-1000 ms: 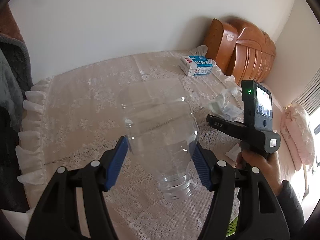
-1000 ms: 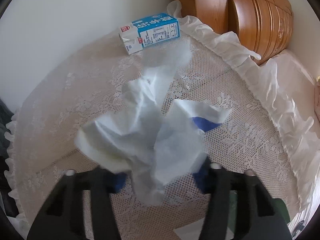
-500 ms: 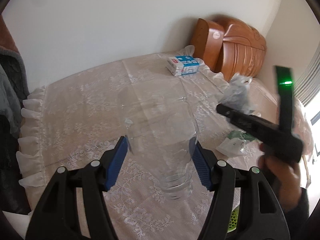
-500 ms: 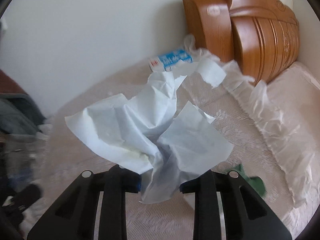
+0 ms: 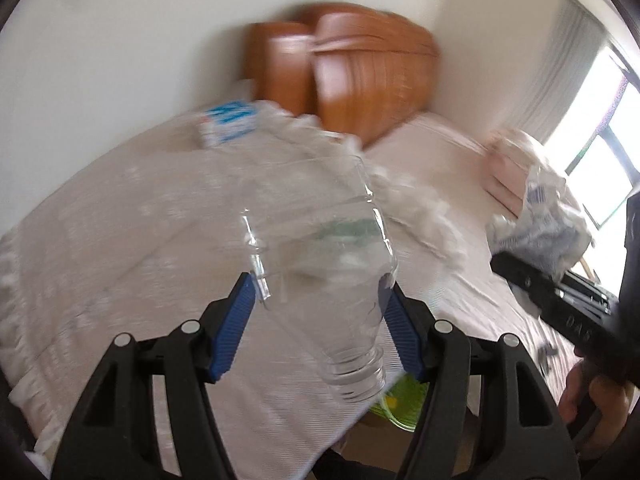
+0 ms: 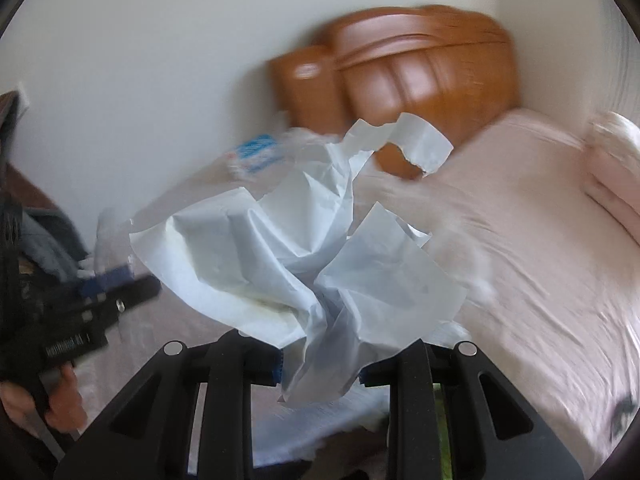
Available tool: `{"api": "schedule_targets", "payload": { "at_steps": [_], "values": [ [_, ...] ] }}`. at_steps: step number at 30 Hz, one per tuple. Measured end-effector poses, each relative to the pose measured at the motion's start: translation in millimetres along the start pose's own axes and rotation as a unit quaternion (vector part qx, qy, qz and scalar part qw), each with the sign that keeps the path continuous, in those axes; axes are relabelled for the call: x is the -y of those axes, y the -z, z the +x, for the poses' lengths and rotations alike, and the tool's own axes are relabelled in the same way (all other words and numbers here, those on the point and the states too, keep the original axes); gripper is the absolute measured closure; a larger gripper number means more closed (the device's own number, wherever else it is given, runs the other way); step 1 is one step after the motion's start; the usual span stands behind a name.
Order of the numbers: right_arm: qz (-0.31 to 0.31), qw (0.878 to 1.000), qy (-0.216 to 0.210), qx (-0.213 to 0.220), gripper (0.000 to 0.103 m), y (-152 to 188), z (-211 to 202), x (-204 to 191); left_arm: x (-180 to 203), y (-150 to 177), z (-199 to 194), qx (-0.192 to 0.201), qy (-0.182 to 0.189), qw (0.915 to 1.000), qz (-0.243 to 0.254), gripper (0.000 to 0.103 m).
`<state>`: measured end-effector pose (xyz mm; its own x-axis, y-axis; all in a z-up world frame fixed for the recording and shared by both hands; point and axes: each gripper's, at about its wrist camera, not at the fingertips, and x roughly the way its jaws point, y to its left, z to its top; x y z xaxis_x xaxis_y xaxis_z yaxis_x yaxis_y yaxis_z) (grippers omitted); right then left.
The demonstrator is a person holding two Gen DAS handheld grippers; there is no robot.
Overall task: Collect trash
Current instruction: 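Carry the bottle and tissue over the green wastebasket with both tools, then open the left tool to drop the bottle while right tool drops the tissue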
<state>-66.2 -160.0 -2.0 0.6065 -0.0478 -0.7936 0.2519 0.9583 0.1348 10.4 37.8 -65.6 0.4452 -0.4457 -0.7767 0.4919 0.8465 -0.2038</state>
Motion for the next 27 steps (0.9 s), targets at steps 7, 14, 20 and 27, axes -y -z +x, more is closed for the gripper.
{"api": "schedule_targets", "payload": {
  "at_steps": [7, 14, 20, 27],
  "values": [
    [0.086, 0.993, 0.081, 0.016, 0.078, 41.6, -55.7, 76.4, 95.9, 7.3, 17.0, -0.022, 0.087, 0.9913, 0.097, 0.041],
    [0.152, 0.98, 0.126, 0.034, 0.078, 73.9, -92.3, 122.2, 181.1, 21.9, 32.3, -0.05, 0.149, 0.9699, 0.186, 0.041],
    [0.192, 0.969, 0.149, 0.035, 0.078, 97.4, -113.0, 153.0, 235.1, 41.8, 53.8, -0.082, 0.176, 0.9525, 0.235, 0.041],
    [0.211, 0.965, 0.155, 0.027, 0.077, 110.1, -117.4, 178.9, 272.8, 79.8, 113.1, -0.159, 0.181, 0.9297, 0.278, 0.022]
  ]
}}
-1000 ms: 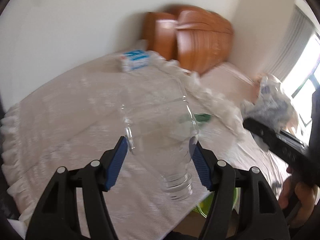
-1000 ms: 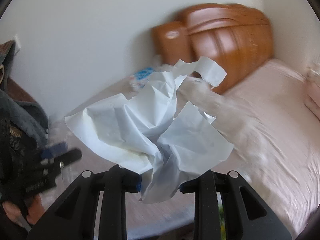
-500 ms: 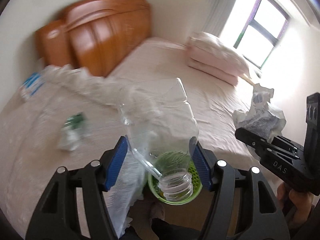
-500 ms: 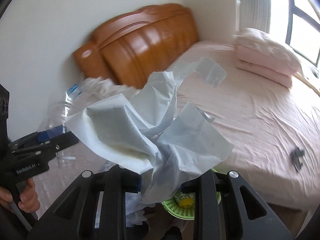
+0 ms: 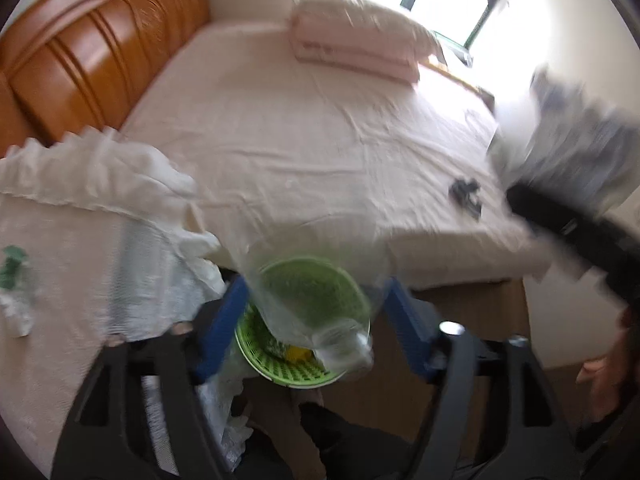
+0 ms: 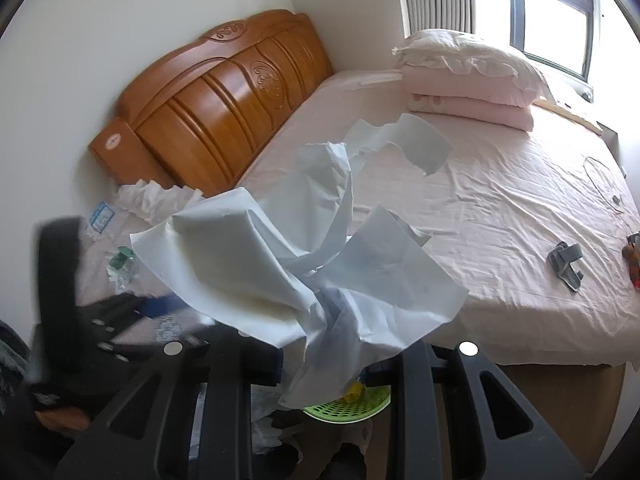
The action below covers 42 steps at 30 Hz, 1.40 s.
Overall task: Collect trash
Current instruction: 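Open the left tool to drop the bottle while right tool drops the tissue, then move both tools back from the basket toward the bed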
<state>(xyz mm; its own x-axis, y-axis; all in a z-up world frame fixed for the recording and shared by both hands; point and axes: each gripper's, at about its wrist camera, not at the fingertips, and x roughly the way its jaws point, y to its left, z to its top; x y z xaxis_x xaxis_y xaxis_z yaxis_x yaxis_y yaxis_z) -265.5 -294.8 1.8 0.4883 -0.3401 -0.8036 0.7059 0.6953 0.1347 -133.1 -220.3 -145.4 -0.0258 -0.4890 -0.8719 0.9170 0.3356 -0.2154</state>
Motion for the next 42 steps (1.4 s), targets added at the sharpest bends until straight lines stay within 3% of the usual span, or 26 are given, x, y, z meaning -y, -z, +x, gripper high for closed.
{"api": "schedule_targets", "payload": {
  "at_steps": [1, 3, 7, 14, 24, 27, 32, 37, 42],
  "values": [
    [0.002, 1.0, 0.0, -0.001, 0.077, 0.1, 1.3, 3.3, 2.8, 1.8, 8.2, -0.007, -0.002, 1.0, 0.002, 0.014],
    [0.005, 1.0, 0.002, -0.005, 0.077, 0.6, 5.5, 9.8, 5.6, 4.8, 21.4, -0.023, -0.013, 0.9997, -0.001, 0.01],
    [0.015, 1.0, 0.005, -0.017, 0.077, 5.1, 17.9, 21.5, 7.7, 3.7, 30.8, -0.035, -0.015, 0.9992, -0.008, 0.008],
    [0.03, 0.999, 0.003, -0.031, 0.077, 13.0, 28.5, 33.4, 3.1, -2.5, 19.1, -0.016, -0.039, 0.9991, -0.001, 0.008],
    [0.027, 0.998, 0.004, -0.058, 0.077, 24.0, 55.0, 27.8, -16.2, -3.6, -38.6, 0.044, -0.071, 0.9964, -0.014, 0.008],
    [0.021, 0.996, 0.004, -0.092, 0.066, 37.6, 82.3, 22.2, -24.9, -0.5, -50.1, 0.052, -0.072, 0.9956, -0.029, 0.008],
    [0.011, 0.983, 0.018, -0.182, 0.017, 71.1, 142.7, 9.8, -40.7, 7.5, -61.5, 0.059, -0.08, 0.9937, -0.051, 0.008],
    [0.01, 0.971, 0.03, -0.237, 0.008, 93.2, 173.8, 1.3, -53.9, 15.7, -65.7, 0.06, -0.086, 0.992, -0.071, 0.008],
    [0.021, 0.97, 0.031, -0.239, 0.007, 93.8, 171.6, -0.4, -65.1, 22.7, -69.5, 0.059, -0.088, 0.9905, -0.087, 0.008]
  ]
}}
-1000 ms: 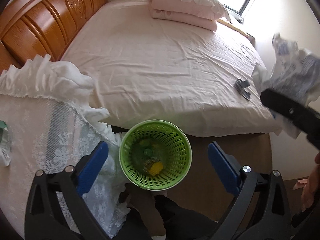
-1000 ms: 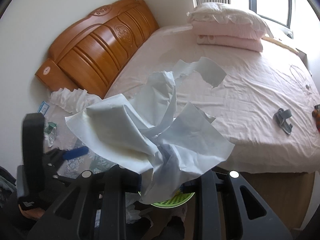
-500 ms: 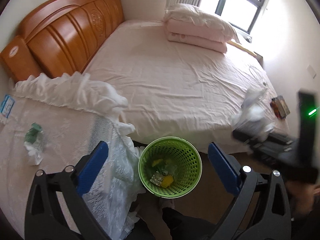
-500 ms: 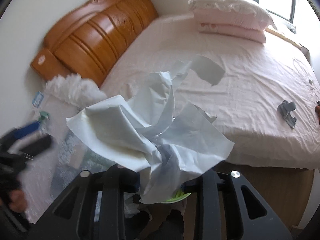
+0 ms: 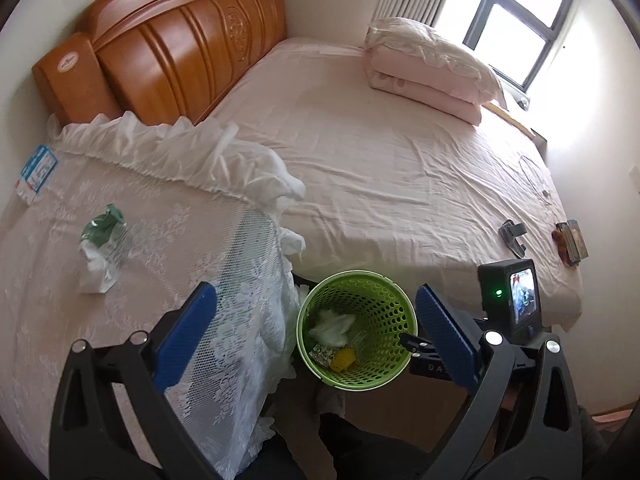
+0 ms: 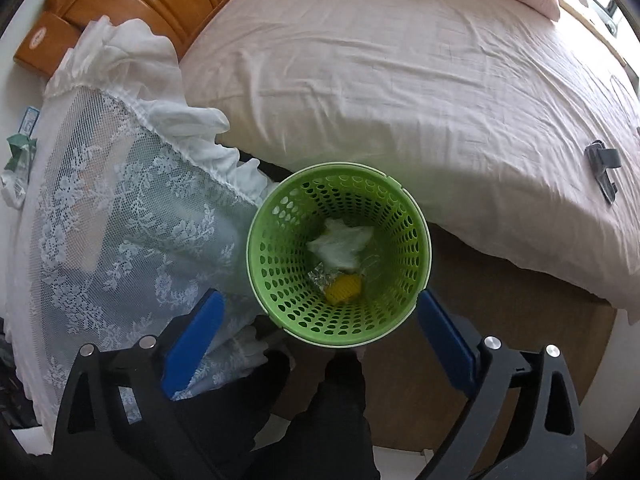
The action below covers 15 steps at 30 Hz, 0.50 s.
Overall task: Collect trash
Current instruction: 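Move both tools back from the basket toward the bed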
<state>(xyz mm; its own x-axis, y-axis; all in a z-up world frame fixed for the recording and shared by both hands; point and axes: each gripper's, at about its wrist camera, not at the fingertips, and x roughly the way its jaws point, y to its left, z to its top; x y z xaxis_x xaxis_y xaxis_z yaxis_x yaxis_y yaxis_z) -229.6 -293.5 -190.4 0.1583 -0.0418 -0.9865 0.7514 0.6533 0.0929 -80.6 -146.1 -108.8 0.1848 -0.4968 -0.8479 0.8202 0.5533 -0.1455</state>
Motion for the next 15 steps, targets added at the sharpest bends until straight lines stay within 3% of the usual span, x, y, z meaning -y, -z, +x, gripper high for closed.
{"api": "schedule_targets", "payload": {
  "at_steps": [4, 8, 15],
  "values": [
    [0.006, 1.0, 0.005, 0.022, 0.007, -7.1, -24.5, -2.4, -6.1, 0.6, -3.9, 0.005, -0.002, 1.0, -0.008, 0.008],
    [-0.002, 0.997, -0.004, 0.075, 0.006, -16.5, -73.9, -12.8, -12.2, -3.7, -13.3, 0.017, -0.009, 0.9997, -0.012, 0.008],
    [-0.036, 0.982, -0.03, 0.182, 0.003, -33.0, -171.4, -48.0, -31.9, -14.6, -49.5, 0.068, -0.03, 0.9968, -0.029, 0.008]
  ]
}}
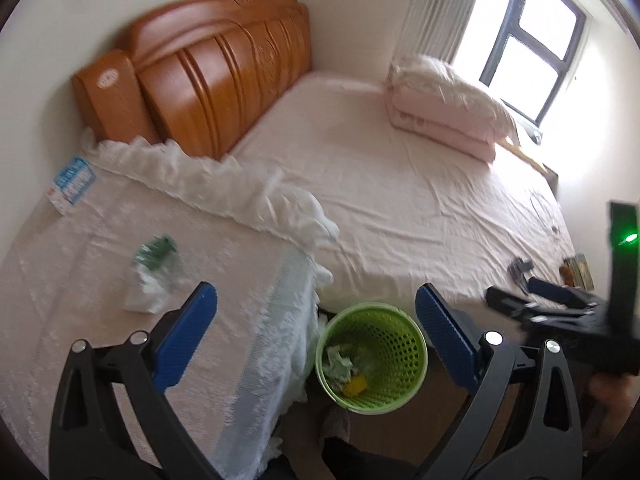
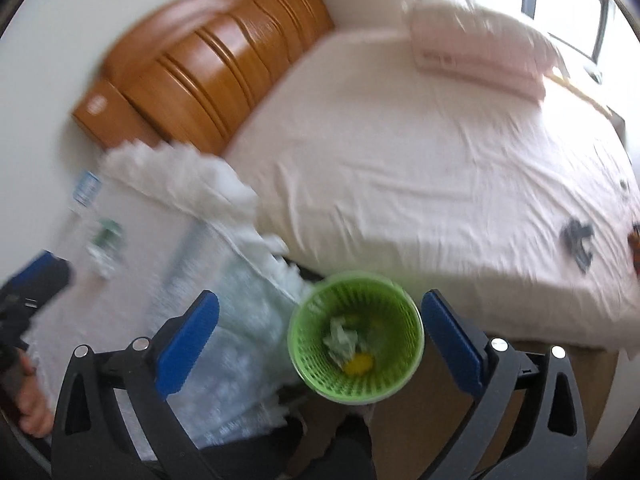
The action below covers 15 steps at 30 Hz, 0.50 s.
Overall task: Collect trash
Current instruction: 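Move both tools back from the basket toward the bed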
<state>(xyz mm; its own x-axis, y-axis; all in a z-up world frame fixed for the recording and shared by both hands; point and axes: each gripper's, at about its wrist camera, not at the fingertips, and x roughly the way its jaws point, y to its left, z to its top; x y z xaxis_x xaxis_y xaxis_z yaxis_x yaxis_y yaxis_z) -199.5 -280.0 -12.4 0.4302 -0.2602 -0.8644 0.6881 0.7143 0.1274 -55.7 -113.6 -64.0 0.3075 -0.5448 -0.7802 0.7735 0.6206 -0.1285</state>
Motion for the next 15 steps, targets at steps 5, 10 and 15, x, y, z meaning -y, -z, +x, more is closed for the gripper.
{"api": "schedule_targets", "payload": {
  "at_steps": [5, 10, 15],
  "values": [
    [-0.037, 0.998, -0.033, 0.039, 0.003, -23.0, -26.8, -34.3, -26.7, -2.2, -29.2, 0.033, -0.031, 0.9986, -0.029, 0.008],
    [-0.084, 0.993, -0.071, 0.05, 0.003, -33.8, -27.4, -75.7, -56.0, 8.3, -51.3, 0.053, -0.066, 0.9944, -0.064, 0.008],
    [-0.123, 0.987, -0.101, 0.032, 0.003, -32.6, -12.7, -111.9, -83.9, 25.4, -66.2, 0.055, -0.096, 0.9883, -0.105, 0.008]
  ]
}}
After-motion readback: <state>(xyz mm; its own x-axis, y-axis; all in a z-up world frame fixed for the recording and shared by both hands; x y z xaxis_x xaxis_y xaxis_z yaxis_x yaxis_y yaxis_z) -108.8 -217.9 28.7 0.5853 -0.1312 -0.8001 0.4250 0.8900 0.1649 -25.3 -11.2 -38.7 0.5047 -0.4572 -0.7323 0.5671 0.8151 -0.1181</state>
